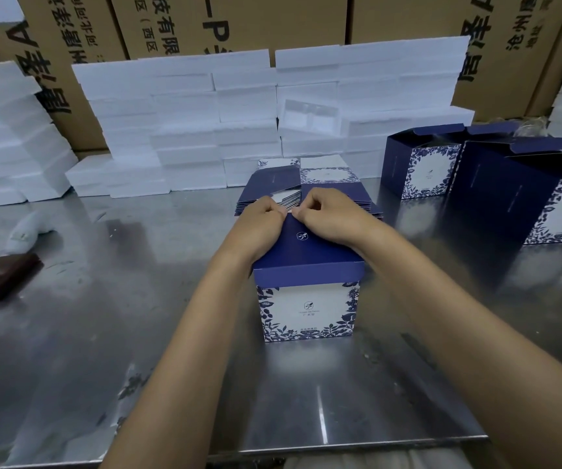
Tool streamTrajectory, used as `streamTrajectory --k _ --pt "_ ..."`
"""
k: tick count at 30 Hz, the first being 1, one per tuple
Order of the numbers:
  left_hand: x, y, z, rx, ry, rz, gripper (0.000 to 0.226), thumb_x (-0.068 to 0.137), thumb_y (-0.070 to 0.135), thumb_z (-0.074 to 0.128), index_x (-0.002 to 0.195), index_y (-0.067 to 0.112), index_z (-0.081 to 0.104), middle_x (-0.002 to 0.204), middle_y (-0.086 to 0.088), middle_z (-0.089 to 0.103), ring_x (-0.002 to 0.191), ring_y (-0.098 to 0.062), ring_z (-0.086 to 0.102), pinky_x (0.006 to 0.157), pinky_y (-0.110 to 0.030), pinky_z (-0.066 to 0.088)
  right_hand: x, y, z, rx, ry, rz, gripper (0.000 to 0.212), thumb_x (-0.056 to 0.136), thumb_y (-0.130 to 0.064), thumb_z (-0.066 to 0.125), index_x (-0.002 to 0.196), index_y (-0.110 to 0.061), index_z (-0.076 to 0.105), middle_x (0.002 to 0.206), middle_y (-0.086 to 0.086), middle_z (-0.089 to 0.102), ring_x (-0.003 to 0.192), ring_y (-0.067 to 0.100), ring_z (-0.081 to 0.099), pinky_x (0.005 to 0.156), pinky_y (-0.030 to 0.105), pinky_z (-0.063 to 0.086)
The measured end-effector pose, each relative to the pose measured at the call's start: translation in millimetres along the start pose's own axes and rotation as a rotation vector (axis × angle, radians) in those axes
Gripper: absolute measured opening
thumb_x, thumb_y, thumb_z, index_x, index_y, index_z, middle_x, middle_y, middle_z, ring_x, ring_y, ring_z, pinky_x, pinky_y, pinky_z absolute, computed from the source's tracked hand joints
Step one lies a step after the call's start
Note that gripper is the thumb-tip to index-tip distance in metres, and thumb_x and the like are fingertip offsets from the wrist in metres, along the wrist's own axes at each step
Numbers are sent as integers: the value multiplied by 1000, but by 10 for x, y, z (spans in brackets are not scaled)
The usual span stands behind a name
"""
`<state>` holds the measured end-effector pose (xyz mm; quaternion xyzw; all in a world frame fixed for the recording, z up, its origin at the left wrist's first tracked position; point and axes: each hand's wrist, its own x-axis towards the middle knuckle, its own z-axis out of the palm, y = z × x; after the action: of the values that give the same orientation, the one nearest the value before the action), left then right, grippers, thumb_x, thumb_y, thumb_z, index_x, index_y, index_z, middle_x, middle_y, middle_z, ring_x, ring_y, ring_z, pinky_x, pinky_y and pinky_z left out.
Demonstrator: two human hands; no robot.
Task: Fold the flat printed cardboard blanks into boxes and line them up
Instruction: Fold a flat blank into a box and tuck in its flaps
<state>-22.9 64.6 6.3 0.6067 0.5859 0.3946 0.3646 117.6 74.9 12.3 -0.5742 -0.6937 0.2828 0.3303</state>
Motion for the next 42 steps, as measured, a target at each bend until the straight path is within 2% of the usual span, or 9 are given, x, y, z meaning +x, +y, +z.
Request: streamTrajectory --k 3,4,5,9,14,19,29,35,42 --pt "2 2 -3 -14 13 -32 23 101 18 48 79 22 52 87 2 59 73 -14 52 64 -29 39 -15 -17 -15 13 0 24 22 100 -18 55 85 -1 58 88 18 61 90 7 36 62 22 44" --pt "-2 10 -8 -12 21 -45 23 102 20 48 79 20 51 89 0 59 74 -16 52 67 -30 39 -20 -9 -18 31 3 41 26 99 -17 54 87 5 59 95 23 65 123 32 57 69 26 47" --pt "-3 17 -11 9 30 -48 26 103 20 46 77 19 49 92 -4 57 77 -19 52 69 -31 38 -34 2 -22 34 9 51 26 99 -19 53 87 4 58 93 25 61 79 24 53 70 28 43" --pt "4 58 16 124 50 -32 37 107 14 37 70 16 39 94 -8 50 93 -23 45 69 -33 33 -77 1 -42 -32 32 53 15 100 -20 49 85 -16 47 87 5 45 78 17 38 64 29 25" --pt "19 44 1 182 83 -41 39 103 3 31 66 15 36 74 -2 42 70 -20 39 55 -29 27 -156 -17 -65 49 55 76 11 100 -16 47 89 -17 46 107 39 59 106 9 34 63 29 26" --pt "-19 46 3 123 91 -71 36 101 4 33 67 14 34 73 -4 41 67 -22 37 58 -32 26 -128 15 -63 83 87 112 20 98 -14 47 79 -15 42 85 6 40 74 17 33 52 29 20" --pt "-21 6 -5 67 175 -70 33 104 12 35 71 14 41 76 -2 47 76 -25 43 59 -31 33 -151 100 -83 65 172 149 40 99 -12 40 64 -22 22 64 1 25 60 19 22 56 35 15" --pt "-53 -49 -19 172 316 20 22 100 14 38 109 10 58 108 0 60 106 -28 56 92 -37 46 -170 141 -72 -158 334 123 28 99 -16 44 72 -9 46 72 8 51 75 31 46 62 38 37" --pt "-170 77 -75 265 243 442 3 96 16 61 96 15 57 81 1 63 78 -14 56 70 -27 40 -252 -14 -139 -303 267 -328 12 95 -21 62 91 -14 72 78 -6 63 83 19 58 76 34 45"
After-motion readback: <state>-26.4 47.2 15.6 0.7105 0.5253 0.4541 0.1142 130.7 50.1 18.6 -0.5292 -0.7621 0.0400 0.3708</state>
